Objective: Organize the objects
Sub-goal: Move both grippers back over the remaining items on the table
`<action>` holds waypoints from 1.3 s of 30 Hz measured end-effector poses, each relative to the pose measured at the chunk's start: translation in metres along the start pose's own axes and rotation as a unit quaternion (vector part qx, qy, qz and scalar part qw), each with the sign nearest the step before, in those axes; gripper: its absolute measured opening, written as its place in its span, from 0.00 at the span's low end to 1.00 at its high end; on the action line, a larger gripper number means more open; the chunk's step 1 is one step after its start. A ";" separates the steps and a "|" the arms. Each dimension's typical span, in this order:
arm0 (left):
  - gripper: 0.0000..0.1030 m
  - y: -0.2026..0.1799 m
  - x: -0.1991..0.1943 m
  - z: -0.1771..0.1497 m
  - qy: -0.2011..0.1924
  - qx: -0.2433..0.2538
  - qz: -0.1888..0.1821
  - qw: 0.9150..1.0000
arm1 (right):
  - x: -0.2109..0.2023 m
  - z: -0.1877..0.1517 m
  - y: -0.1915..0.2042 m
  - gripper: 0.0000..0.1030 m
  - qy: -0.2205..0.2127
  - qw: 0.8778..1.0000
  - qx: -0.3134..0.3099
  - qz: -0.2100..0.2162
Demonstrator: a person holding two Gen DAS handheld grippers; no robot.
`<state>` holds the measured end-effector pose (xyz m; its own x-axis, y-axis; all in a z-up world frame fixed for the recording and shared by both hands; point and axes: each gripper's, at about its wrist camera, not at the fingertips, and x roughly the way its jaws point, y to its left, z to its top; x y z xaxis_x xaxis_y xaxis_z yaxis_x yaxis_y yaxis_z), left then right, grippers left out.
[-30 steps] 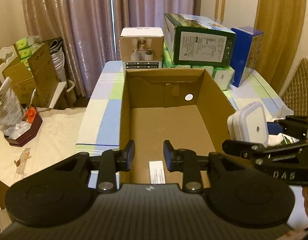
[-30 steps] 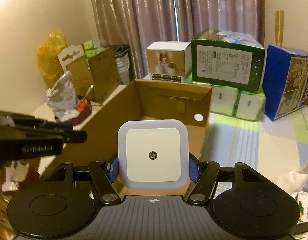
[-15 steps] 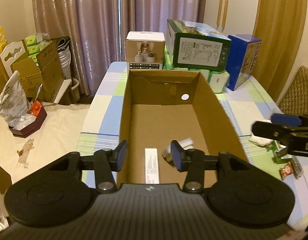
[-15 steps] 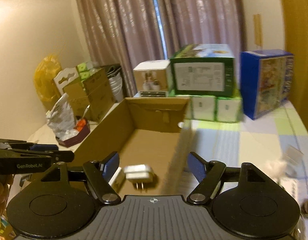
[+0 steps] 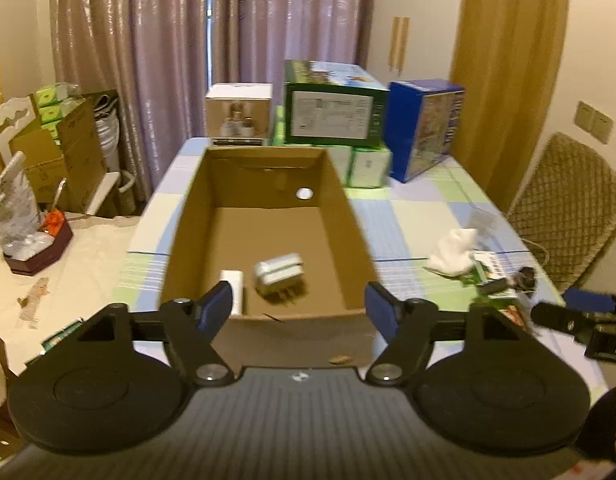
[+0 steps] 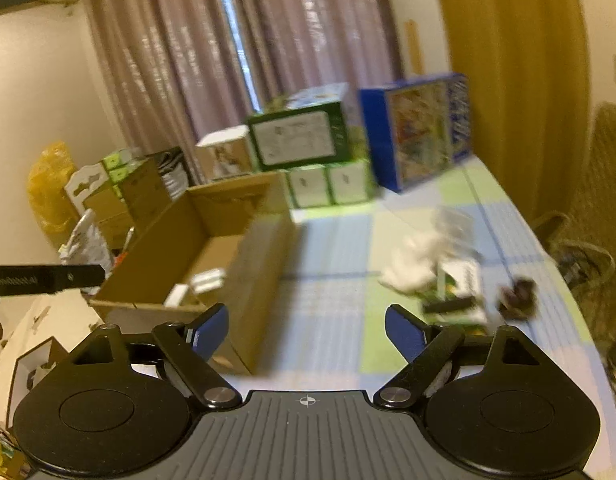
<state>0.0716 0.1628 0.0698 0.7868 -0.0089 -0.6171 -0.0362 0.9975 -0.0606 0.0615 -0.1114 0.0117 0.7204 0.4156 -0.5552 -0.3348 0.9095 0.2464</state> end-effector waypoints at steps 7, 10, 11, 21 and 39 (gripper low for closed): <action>0.86 -0.043 -0.015 -0.022 -0.002 0.000 -0.034 0.999 | -0.044 -0.026 -0.043 0.88 0.001 0.998 0.018 -0.055; 0.90 -0.062 -0.016 -0.029 -0.002 0.006 -0.040 0.999 | -0.058 -0.032 -0.060 0.91 -0.004 0.997 0.023 -0.078; 0.91 -0.067 -0.016 -0.031 -0.001 0.008 -0.045 0.999 | -0.063 -0.034 -0.065 0.91 -0.006 0.996 0.024 -0.086; 0.99 -0.115 -0.007 -0.042 0.010 0.051 -0.061 0.997 | -0.081 -0.047 -0.106 0.93 -0.011 0.991 0.064 -0.115; 0.99 -0.145 0.018 -0.055 0.039 0.080 -0.080 0.993 | -0.069 -0.052 -0.125 0.93 0.000 0.990 0.087 -0.112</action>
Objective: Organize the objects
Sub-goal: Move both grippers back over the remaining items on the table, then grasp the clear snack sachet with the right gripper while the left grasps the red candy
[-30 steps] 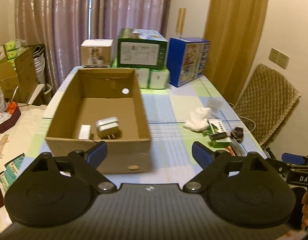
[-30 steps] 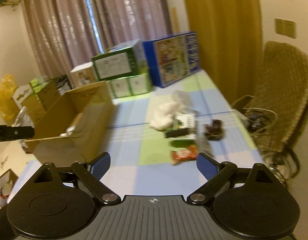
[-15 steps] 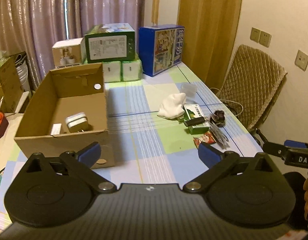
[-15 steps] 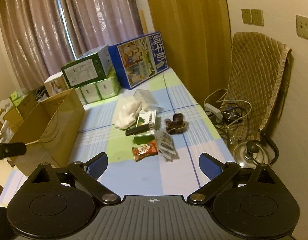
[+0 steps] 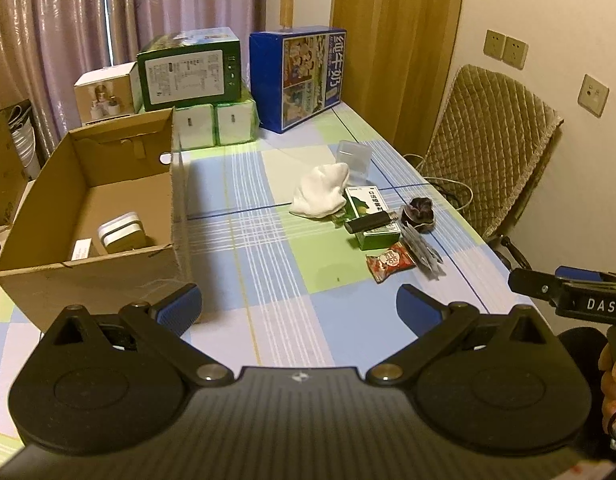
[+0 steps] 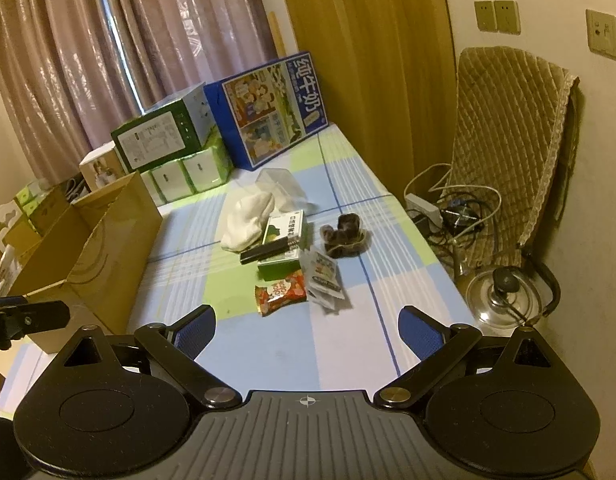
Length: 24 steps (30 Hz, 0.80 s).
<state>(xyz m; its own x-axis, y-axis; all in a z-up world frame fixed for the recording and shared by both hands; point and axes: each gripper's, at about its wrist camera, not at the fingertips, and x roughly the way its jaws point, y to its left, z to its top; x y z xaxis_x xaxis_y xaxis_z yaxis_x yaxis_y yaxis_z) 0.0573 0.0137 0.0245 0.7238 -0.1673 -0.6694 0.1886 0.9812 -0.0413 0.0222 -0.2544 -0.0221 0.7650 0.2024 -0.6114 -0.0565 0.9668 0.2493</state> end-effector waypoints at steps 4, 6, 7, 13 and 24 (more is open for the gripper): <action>0.99 -0.003 0.010 0.001 0.005 0.004 -0.006 1.000 | 0.006 0.001 -0.002 0.93 0.004 1.000 0.003 0.000; 0.99 -0.005 0.016 0.003 0.008 0.006 -0.008 1.000 | 0.011 0.002 -0.004 0.93 0.006 1.000 0.006 0.002; 0.99 -0.006 0.020 0.004 0.009 0.008 -0.010 1.000 | 0.013 0.003 -0.005 0.93 0.007 1.000 0.007 0.003; 0.99 -0.009 0.045 0.008 0.019 0.014 -0.015 1.000 | 0.034 0.010 -0.011 0.92 0.013 1.000 0.011 0.005; 0.98 -0.013 0.106 0.012 0.046 0.018 -0.020 0.999 | 0.098 0.024 -0.031 0.76 0.059 0.998 0.031 0.024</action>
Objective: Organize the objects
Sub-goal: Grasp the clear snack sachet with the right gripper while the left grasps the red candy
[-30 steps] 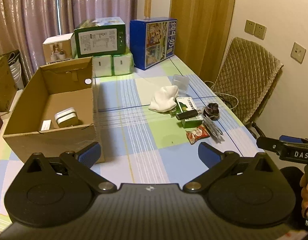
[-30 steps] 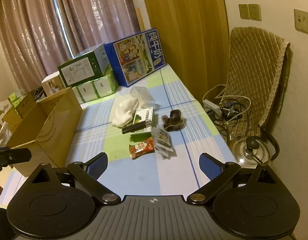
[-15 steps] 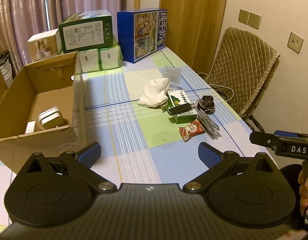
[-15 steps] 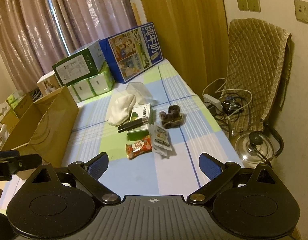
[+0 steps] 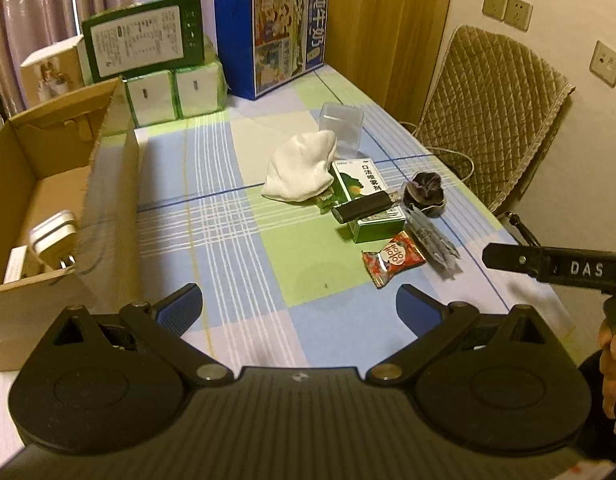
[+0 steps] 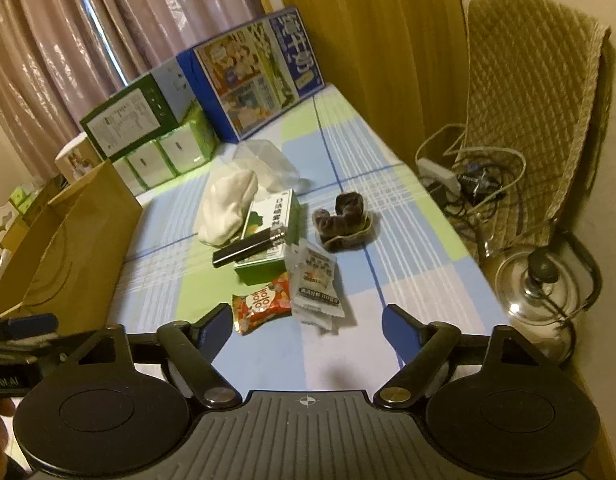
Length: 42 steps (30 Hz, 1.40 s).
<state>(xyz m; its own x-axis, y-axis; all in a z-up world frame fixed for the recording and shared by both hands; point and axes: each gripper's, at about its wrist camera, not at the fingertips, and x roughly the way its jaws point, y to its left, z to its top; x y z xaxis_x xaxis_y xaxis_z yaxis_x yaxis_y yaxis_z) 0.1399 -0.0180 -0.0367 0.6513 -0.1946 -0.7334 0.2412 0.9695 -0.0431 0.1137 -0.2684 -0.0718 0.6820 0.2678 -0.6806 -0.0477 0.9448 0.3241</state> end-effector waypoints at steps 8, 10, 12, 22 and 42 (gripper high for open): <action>0.98 0.004 0.041 0.003 0.018 -0.005 -0.006 1.000 | 0.052 0.018 -0.011 0.64 0.035 0.999 -0.001 0.010; 0.98 0.006 0.048 0.003 0.022 -0.009 -0.008 1.000 | 0.064 0.020 -0.013 0.61 0.043 0.999 0.005 0.017; 0.98 0.007 0.054 0.003 0.025 -0.009 -0.009 1.000 | 0.075 0.022 -0.016 0.58 0.050 0.998 0.014 0.021; 0.97 0.011 0.072 0.003 0.033 -0.002 -0.017 0.999 | 0.099 0.025 -0.028 0.32 0.068 0.996 0.052 0.038; 0.56 -0.062 0.133 0.014 0.011 0.213 -0.145 0.966 | 0.084 0.025 -0.037 0.31 0.032 0.998 0.027 -0.056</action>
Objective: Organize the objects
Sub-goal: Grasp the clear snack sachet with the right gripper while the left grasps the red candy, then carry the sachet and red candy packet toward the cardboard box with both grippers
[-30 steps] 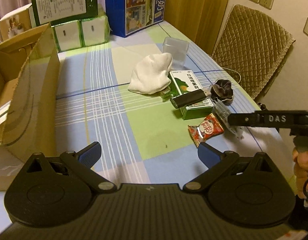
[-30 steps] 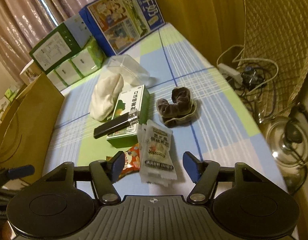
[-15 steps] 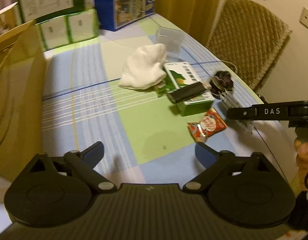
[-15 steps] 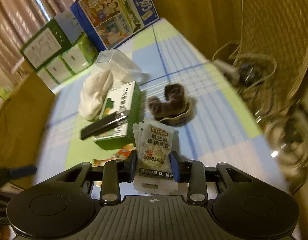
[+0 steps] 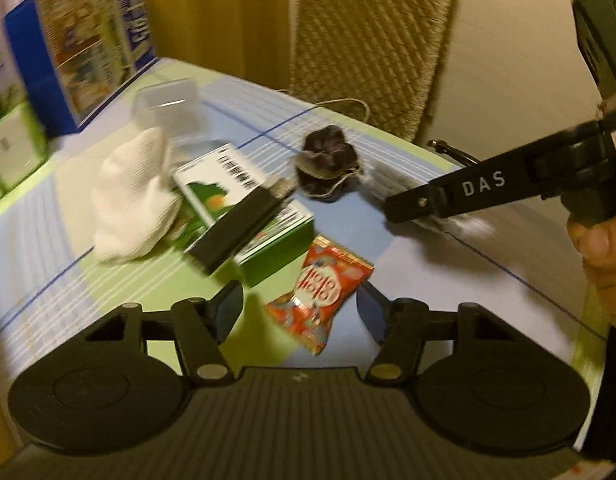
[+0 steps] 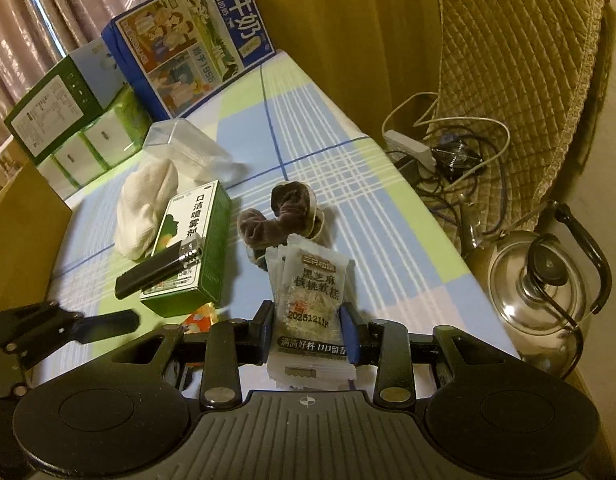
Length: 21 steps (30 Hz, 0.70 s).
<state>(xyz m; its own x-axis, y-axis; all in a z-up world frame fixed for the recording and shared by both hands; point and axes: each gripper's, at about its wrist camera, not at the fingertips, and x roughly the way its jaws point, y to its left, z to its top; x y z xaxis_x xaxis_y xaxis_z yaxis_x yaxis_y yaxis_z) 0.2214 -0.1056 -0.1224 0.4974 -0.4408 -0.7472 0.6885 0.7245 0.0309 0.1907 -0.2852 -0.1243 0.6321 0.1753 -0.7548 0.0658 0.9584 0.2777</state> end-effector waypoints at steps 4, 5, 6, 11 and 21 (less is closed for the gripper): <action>0.43 -0.004 0.009 -0.001 0.008 0.018 -0.005 1.000 | 0.001 -0.001 0.004 0.31 0.000 1.000 -0.013 0.001; 0.37 -0.004 0.008 -0.002 0.009 0.017 -0.004 1.000 | 0.001 -0.002 0.006 0.31 0.001 1.000 -0.019 0.002; 0.34 -0.004 0.006 -0.003 0.010 0.016 -0.003 1.000 | 0.001 -0.002 0.010 0.31 0.001 1.000 -0.030 0.003; 0.33 0.005 -0.024 -0.031 0.028 -0.011 0.060 0.998 | -0.001 -0.014 0.041 0.31 -0.003 0.992 -0.128 0.013; 0.34 0.018 -0.044 -0.050 0.029 -0.033 0.092 0.995 | 0.008 -0.027 0.052 0.34 0.017 0.988 -0.151 0.030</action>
<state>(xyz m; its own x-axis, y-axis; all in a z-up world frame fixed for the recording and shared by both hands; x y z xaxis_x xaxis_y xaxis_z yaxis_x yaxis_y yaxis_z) 0.1856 -0.0466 -0.1224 0.5799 -0.2678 -0.7694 0.5510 0.8246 0.1282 0.1785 -0.2276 -0.1321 0.6013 0.2356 -0.7635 -0.2071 0.9688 0.1359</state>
